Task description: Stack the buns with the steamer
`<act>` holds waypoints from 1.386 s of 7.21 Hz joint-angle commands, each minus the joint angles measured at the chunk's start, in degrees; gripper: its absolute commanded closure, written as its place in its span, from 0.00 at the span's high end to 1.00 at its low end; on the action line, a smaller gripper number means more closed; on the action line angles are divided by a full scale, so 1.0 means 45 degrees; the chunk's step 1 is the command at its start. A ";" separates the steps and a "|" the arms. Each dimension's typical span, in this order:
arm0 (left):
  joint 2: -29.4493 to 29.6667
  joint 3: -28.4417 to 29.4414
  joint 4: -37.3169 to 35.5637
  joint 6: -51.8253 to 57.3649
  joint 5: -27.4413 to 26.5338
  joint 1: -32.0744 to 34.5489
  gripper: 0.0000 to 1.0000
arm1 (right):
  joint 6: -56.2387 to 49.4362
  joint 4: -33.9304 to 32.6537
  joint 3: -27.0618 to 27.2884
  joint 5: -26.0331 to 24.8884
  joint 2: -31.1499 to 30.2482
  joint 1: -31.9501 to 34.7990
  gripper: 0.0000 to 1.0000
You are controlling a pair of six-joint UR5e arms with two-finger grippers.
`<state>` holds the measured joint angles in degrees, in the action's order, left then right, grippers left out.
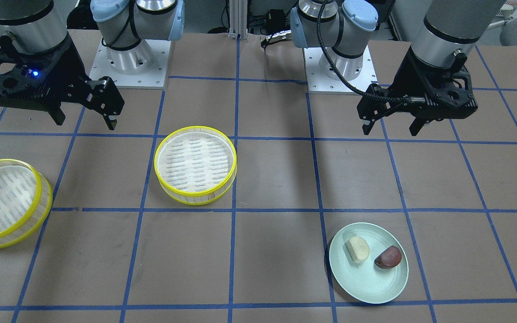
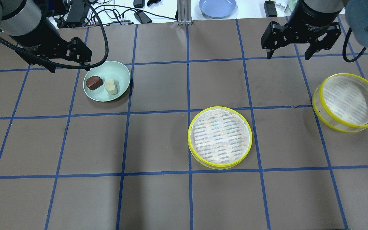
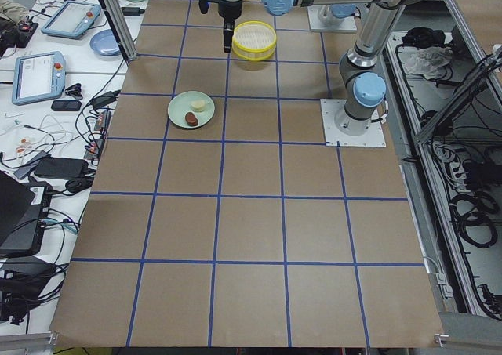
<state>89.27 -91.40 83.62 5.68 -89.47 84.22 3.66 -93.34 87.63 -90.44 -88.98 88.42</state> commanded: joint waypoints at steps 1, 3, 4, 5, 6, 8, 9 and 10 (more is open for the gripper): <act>-0.0052 -0.0001 0.0088 0.0007 0.0018 -0.0004 1.00 | -0.0052 0.0059 -0.0019 0.0019 -0.0011 0.0000 1.00; -0.0052 -0.0021 0.0128 0.0007 -0.0001 -0.0004 1.00 | -0.0111 0.0644 -0.0019 -0.0137 -0.0011 -0.0058 1.00; -0.0014 -0.0040 0.0109 0.0046 -0.0137 -0.0023 1.00 | -0.0362 0.0646 -0.0020 -0.0408 -0.0011 -0.0136 0.99; 0.0199 -0.0040 -0.0143 0.0375 -0.0177 -0.0081 1.00 | -0.0442 0.0665 -0.0020 -0.0643 -0.0011 -0.0214 0.99; 0.0395 -0.0040 -0.0358 0.1519 -0.0119 -0.0217 1.00 | -0.1294 0.0627 0.0038 -0.0665 0.0027 -0.0466 0.99; 0.1620 -0.0118 -0.1134 0.2351 -0.0177 -0.0335 1.00 | -0.3943 0.0704 0.0446 -0.0664 0.0086 -0.2275 0.99; 0.2555 -0.0331 -0.2843 0.2177 -0.0119 -0.0336 1.00 | -0.5621 0.0530 0.1107 -0.0645 0.0144 -0.3136 0.98; 0.3512 -0.0391 -0.3943 0.0512 -0.0022 -0.0336 1.00 | -0.7320 0.0180 0.1771 -0.0665 0.0164 -0.3976 0.97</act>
<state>99.94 -92.60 72.52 13.76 -89.99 82.76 -19.88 -91.09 92.14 -93.37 -88.43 75.37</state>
